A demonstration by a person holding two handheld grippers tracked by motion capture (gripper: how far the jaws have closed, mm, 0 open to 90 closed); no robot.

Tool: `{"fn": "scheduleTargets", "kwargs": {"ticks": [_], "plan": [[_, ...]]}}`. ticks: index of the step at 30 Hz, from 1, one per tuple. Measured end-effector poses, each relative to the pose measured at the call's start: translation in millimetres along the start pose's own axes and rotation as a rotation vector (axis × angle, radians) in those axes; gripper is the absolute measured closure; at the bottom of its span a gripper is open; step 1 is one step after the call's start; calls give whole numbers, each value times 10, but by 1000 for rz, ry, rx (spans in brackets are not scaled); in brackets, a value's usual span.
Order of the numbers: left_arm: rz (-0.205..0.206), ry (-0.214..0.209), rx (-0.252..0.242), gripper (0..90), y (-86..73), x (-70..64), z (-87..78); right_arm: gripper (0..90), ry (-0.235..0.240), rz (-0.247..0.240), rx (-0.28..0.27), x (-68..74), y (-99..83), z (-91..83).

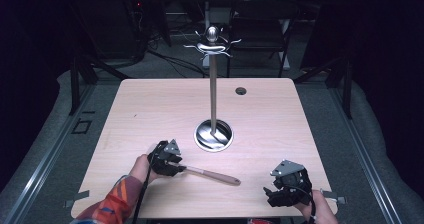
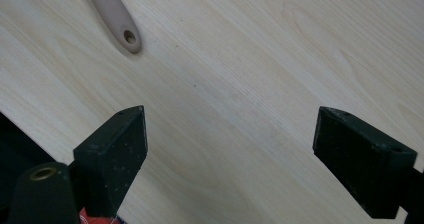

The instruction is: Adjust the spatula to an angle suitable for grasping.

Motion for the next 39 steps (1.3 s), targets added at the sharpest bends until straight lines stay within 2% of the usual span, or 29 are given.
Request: {"fn": "scheduleTargets", "kwargs": {"ticks": [4, 7, 9, 11, 12, 15, 16, 17, 18, 21, 22, 23, 24, 25, 26, 28, 30, 34, 36, 39], "plan": [[-6, 0, 6, 644, -9, 16, -29, 135, 0, -1, 1, 1, 0, 1], [-11, 17, 28, 754, -34, 52, -89, 135, -4, 1, -5, -3, 1, -7], [-29, 3, 42, 801, -92, 80, -120, 135, -5, 1, -4, -3, 0, -9], [-40, -3, 48, 795, -131, 95, -133, 135, -6, -2, -4, 4, 3, -5], [-28, 22, 76, 768, -168, 114, -130, 135, -6, -7, -1, 5, 3, -4], [-24, 34, 74, 645, -182, 123, -122, 135, -10, -17, 4, 17, 7, -4], [-27, 27, 59, 562, -151, 112, -115, 135, -13, -22, 4, 24, 9, 0], [-20, 6, 49, 562, -120, 92, -111, 135, -13, -22, 4, 24, 9, 0], [-13, 8, 42, 496, -95, 84, -104, 135, -8, -26, 10, 24, 7, 8], [6, -29, 24, 450, -7, -2, -24, 135, -11, -26, 13, 23, 5, 15], [10, -38, 33, 449, -2, -25, -1, 135, -10, -26, 14, 25, 2, 16], [33, -47, 46, 445, 1, -60, 36, 135, -9, -26, 14, 25, 1, 16], [47, -38, 59, 445, 1, -67, 55, 135, -12, -25, 13, 22, -1, 12], [50, -31, 66, 459, 4, -58, 68, 135, -8, -21, 9, 26, 0, 9], [51, -27, 66, 515, 5, -49, 76, 135, -8, -22, 10, 26, -1, 7], [37, -31, 53, 517, 5, -39, 96, 135, -13, -28, 16, 20, -4, 5], [61, -42, 58, 521, 1, -37, 110, 135, -7, -32, 15, 26, -2, 12], [80, -44, 70, 553, 8, -35, 129, 135, -10, -31, 11, 30, 4, 13], [76, -54, 65, 559, 7, -38, 128, 135, -9, -30, 10, 29, 4, 11], [101, -50, 84, 574, -4, -36, 112, 135, -9, -29, 11, 27, 1, 8]]}}
Point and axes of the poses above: each handheld gripper's, and its own axes: z roughly forward along the jaws, y roughly out of its top, x roughly to its left, the point moved 8 cm from there along z, roughly forward along the jaws, and after that the axes turned 5 degrees about -x, right-handed, at the moved point
